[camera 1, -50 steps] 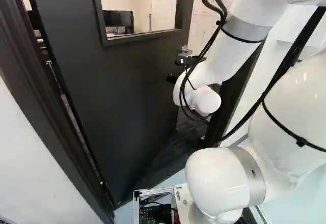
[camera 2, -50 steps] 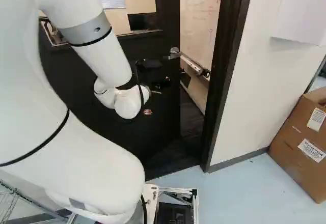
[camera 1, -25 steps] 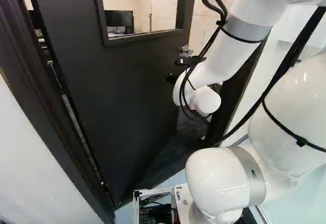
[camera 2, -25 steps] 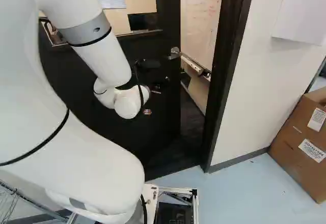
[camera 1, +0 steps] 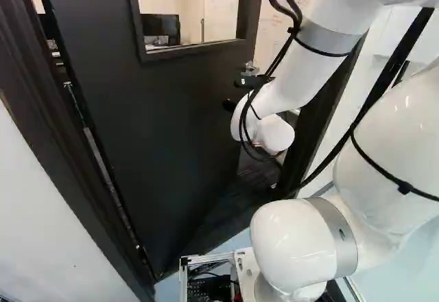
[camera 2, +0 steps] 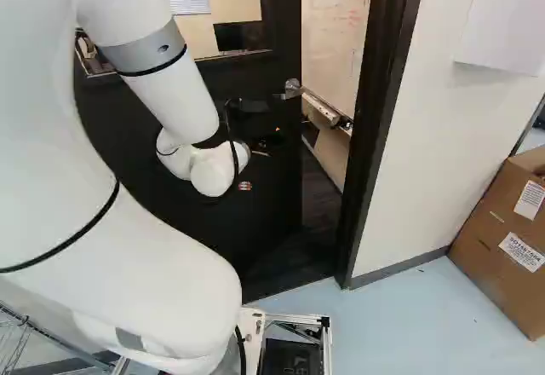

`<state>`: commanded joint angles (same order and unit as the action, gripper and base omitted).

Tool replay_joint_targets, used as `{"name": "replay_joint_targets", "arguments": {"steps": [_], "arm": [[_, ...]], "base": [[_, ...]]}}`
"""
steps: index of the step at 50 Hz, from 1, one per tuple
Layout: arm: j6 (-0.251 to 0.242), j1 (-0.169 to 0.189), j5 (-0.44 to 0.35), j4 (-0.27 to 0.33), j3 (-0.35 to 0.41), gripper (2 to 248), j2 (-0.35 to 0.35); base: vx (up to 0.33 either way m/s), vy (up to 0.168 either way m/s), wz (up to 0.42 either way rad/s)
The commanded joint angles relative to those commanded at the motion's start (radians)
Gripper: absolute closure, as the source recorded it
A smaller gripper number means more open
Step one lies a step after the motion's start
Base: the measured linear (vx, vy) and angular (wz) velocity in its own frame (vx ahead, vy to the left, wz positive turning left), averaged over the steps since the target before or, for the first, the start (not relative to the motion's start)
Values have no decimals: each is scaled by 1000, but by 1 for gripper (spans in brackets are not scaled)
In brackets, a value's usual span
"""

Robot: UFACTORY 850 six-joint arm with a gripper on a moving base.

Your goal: Open the door and move inside

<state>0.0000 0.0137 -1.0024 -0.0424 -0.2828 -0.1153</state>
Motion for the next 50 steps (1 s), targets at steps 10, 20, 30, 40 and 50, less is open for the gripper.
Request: {"name": "replay_joint_targets", "arguments": {"steps": [10, 20, 30, 40, 50], "arm": [[0, -11, 0, -46, -6, 3, 6], [0, -30, 0, -95, -11, 3, 12], [0, -53, 0, -137, -15, 3, 15], [0, -75, 0, -175, -14, 3, 15], [0, -98, 0, -211, -13, 3, 13]], "base": [[0, 0, 0], [0, 0, 0], [0, 0, 0], [0, 0, 0], [0, 0, 0]]}}
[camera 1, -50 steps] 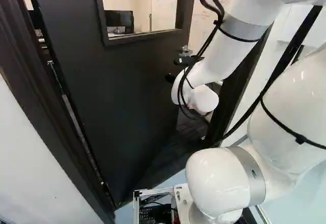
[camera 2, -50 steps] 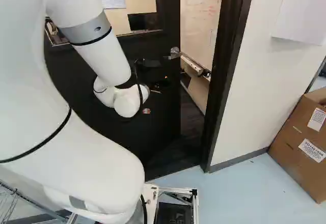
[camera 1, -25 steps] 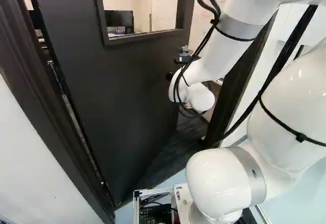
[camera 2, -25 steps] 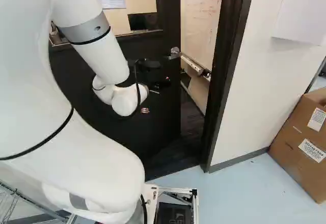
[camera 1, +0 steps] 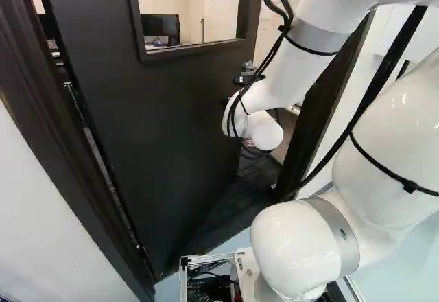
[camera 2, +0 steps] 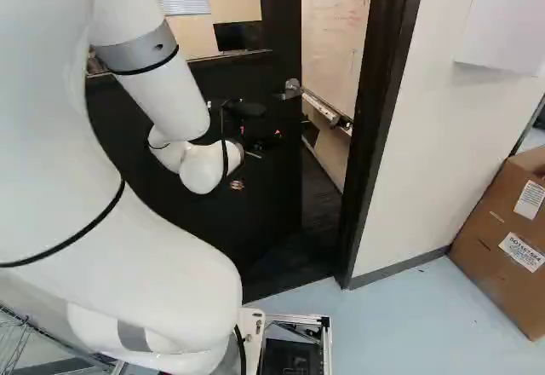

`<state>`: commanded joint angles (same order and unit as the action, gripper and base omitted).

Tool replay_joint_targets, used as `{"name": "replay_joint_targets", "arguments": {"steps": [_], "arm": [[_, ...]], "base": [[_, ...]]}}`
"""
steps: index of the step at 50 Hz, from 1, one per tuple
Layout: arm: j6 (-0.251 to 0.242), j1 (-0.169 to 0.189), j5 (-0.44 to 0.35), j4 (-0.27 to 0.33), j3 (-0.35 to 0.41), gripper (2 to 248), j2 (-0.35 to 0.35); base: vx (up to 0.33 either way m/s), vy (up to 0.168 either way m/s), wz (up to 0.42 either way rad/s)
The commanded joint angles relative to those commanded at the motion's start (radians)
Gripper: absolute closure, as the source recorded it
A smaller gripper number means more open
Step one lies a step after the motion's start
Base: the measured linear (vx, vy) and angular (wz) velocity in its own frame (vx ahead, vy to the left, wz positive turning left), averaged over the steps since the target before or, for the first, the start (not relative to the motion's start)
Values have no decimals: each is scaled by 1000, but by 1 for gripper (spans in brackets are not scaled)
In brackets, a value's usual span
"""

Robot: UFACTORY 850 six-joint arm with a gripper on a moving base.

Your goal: Open the door and move inside

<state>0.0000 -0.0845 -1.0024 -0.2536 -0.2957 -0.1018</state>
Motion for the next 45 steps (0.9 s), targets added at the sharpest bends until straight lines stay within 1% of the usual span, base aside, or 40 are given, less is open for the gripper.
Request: {"name": "replay_joint_targets", "arguments": {"steps": [19, 45], "arm": [[0, -47, 0, -58, 2, 3, -2], [0, -123, 0, -138, 1, 3, -1]], "base": [[0, 0, 0], [0, 0, 0]]}}
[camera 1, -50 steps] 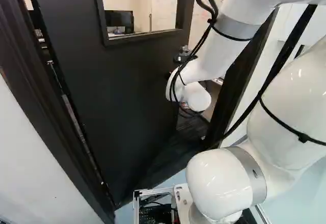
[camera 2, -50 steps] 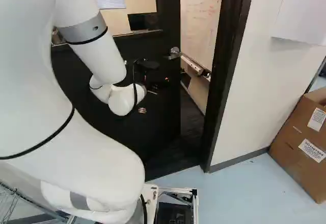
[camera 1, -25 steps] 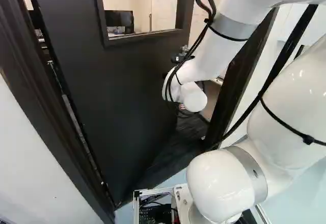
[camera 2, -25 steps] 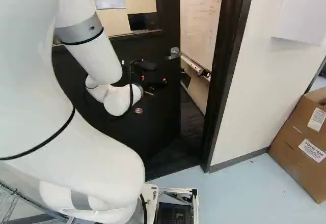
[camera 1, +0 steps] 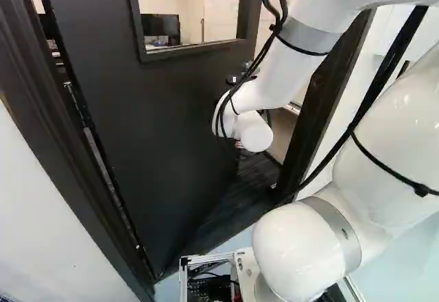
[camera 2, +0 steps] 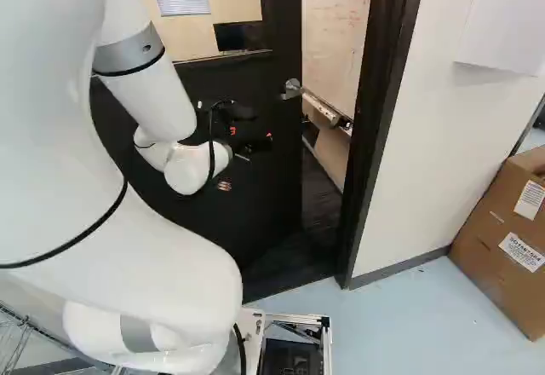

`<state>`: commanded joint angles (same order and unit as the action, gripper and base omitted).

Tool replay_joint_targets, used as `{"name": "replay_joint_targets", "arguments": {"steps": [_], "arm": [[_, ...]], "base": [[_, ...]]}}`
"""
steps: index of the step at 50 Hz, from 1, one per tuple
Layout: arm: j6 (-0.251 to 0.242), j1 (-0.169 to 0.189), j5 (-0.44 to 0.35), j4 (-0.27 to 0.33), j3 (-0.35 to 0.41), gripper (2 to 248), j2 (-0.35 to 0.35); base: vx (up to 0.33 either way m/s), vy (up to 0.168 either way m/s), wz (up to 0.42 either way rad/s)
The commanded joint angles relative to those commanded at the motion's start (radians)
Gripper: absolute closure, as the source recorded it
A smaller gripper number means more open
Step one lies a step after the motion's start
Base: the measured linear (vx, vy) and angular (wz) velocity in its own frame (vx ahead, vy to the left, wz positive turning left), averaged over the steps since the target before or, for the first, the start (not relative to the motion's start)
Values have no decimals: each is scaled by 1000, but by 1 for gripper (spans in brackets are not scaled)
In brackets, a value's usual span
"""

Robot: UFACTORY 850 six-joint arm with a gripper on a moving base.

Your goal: Open the door and move inside

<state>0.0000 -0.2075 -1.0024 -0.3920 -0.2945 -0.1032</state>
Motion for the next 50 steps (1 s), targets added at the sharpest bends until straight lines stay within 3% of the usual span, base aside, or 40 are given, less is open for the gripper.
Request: {"name": "replay_joint_targets", "arguments": {"steps": [50], "arm": [[0, -136, 0, -148, -62, 3, 64]], "base": [[0, 0, 0]]}}
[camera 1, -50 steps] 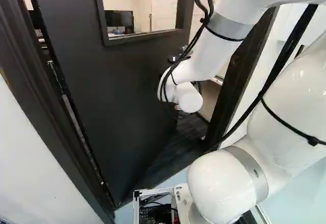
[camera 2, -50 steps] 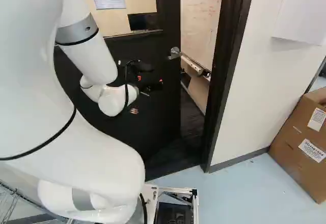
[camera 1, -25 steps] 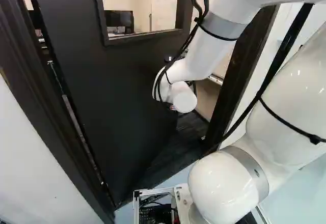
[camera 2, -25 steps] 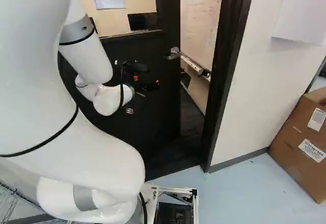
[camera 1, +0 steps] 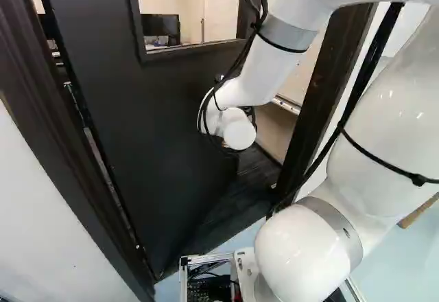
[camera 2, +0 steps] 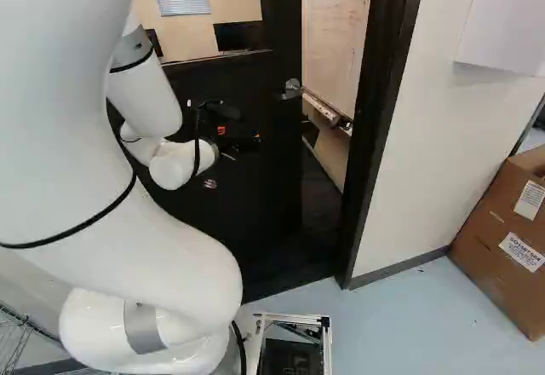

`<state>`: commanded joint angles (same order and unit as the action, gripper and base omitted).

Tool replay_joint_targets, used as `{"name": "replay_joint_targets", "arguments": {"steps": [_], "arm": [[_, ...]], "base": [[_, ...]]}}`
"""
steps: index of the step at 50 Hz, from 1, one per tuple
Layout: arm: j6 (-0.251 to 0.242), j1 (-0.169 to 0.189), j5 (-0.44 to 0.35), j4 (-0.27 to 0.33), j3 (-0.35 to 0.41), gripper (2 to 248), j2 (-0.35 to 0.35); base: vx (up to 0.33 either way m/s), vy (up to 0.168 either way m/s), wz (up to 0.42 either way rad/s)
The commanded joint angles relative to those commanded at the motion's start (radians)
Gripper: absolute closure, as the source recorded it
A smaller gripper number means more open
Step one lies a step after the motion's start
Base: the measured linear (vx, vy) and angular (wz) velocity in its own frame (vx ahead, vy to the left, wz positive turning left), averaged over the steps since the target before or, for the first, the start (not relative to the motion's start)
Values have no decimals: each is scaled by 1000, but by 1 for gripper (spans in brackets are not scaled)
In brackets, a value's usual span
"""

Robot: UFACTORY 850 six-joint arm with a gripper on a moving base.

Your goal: Open the door and move inside

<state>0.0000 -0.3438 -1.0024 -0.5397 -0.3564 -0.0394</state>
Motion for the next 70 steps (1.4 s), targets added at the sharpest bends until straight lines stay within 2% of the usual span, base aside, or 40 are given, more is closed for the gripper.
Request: {"name": "replay_joint_targets", "arguments": {"steps": [24, 70], "arm": [[0, -59, 0, -36, -45, 3, 44], [0, -161, -13, -37, -135, 3, 131]], "base": [[0, 0, 0], [0, 0, 0]]}}
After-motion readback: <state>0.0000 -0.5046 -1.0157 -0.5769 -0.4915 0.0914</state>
